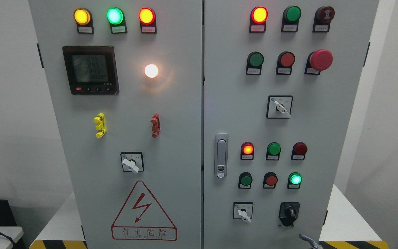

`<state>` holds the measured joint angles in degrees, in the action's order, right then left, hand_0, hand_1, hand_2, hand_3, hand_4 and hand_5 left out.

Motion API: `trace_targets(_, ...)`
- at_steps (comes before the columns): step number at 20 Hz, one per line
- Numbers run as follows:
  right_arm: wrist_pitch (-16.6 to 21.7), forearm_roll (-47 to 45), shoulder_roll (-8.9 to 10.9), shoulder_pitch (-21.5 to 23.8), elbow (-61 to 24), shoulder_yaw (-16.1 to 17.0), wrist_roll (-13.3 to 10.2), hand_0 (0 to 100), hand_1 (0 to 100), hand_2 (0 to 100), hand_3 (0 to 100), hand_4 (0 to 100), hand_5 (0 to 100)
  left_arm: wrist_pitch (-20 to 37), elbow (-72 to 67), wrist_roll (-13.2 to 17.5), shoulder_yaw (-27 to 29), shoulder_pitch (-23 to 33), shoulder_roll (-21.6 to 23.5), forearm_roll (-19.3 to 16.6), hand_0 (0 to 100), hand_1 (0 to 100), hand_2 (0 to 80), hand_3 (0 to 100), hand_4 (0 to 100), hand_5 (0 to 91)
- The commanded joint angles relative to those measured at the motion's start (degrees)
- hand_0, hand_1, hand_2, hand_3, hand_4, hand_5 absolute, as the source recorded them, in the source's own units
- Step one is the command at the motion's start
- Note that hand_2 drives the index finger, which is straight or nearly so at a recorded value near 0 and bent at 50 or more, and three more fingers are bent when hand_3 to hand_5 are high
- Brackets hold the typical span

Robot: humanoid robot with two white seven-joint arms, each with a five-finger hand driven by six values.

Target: Trip black knob to open circuit

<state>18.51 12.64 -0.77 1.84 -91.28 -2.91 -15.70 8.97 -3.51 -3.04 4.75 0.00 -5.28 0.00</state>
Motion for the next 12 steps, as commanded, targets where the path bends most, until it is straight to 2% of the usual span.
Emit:
trace_targets(1, 3.54, -3.92, 1.65, 5.19, -3.90, 0.19, 6.18, 13, 24, 7, 38, 41, 35, -0.01, 0.00, -0.04, 0.00, -0.44, 0.00, -1.84, 12, 39, 0.0, 0, 0, 0.0)
trace_targets(3, 4.78, -6.92, 2.61, 6.94, -4.96, 0.10, 10.67, 8, 17, 0, 26, 30, 26, -0.01, 0.00, -0.04, 0.00, -0.44, 0.00, -1.85, 12, 39, 0.0, 0, 0, 0.0)
trace_targets(4, 4.87, -7.45, 2.71, 7.65, -5.74, 0.19, 11.73, 7, 15, 0, 23, 28, 23, -0.01, 0.00, -0.04, 0.00, -0.44, 0.00, -1.93, 12, 39, 0.0, 0, 0, 0.0)
trace_targets(5, 4.87, -7.63, 3.05, 8.09, -6.19, 0.19, 11.92, 3, 8, 0, 16, 20, 16, -0.01, 0.00, -0.04, 0.00, -0.44, 0.00, -1.85, 12, 39, 0.0, 0, 0, 0.0)
trace_targets(6, 4.87, -7.63, 3.49, 8.44, -6.63, 0.28, 11.92, 1, 7, 0, 13, 18, 13, -0.01, 0.00, -0.04, 0.00, -0.44, 0.00, -1.84, 12, 39, 0.0, 0, 0, 0.0)
trace_targets(12, 6.18, -9.12, 5.17, 10.99, -9.00, 1.94, 12.44, 0, 4, 0, 6, 10, 5, -0.01, 0.00, -0.04, 0.00, -0.44, 0.00, -1.85, 12, 39, 0.0, 0, 0, 0.0)
